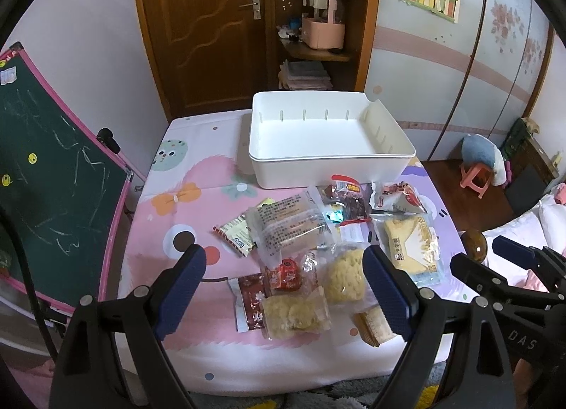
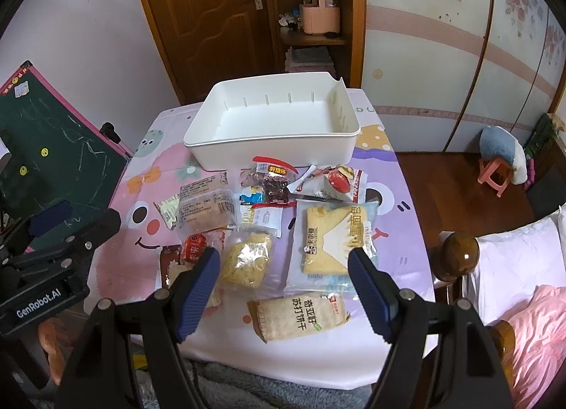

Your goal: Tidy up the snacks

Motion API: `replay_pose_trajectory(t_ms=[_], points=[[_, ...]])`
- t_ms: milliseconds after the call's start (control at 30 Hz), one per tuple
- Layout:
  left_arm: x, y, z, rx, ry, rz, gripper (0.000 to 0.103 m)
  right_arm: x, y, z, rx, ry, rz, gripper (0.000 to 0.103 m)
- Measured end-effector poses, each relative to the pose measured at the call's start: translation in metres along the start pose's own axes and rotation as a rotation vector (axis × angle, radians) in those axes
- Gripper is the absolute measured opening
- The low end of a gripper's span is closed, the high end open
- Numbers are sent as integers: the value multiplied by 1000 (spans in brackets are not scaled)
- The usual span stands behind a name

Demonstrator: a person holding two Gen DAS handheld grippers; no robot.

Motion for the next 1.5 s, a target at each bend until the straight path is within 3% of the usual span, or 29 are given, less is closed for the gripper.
replay_pose_trajectory(t_ms=[467, 600, 733, 1100, 1200, 1500], points=[[5, 8, -3, -20, -18, -5, 90, -14, -2, 0, 19, 9, 31, 75], [1, 9, -7, -36, -17, 19, 100, -15, -2, -2, 15, 8, 30, 75], [2, 8, -7, -35, -11, 15, 101, -15, 0, -4, 6, 22, 21, 75], [-4, 13, 8, 26, -33, 23, 101, -24, 10, -14, -50, 3, 3, 75], [-5, 18, 12, 21, -5, 37, 100, -27, 12, -12, -59, -12, -11, 75], [-1, 31, 38, 73, 19, 25, 100, -57, 22, 4, -31, 29, 68, 75]])
Point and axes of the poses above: each gripper's, at about its wrist camera, not at the fingertips, and z roughly the way its jaws point, x to its left, y to its top, the point moved 10 cm from there along z, roughly the way its jaws point, and after that the axes turned 13 degrees about -z, right-handed, at the moved point
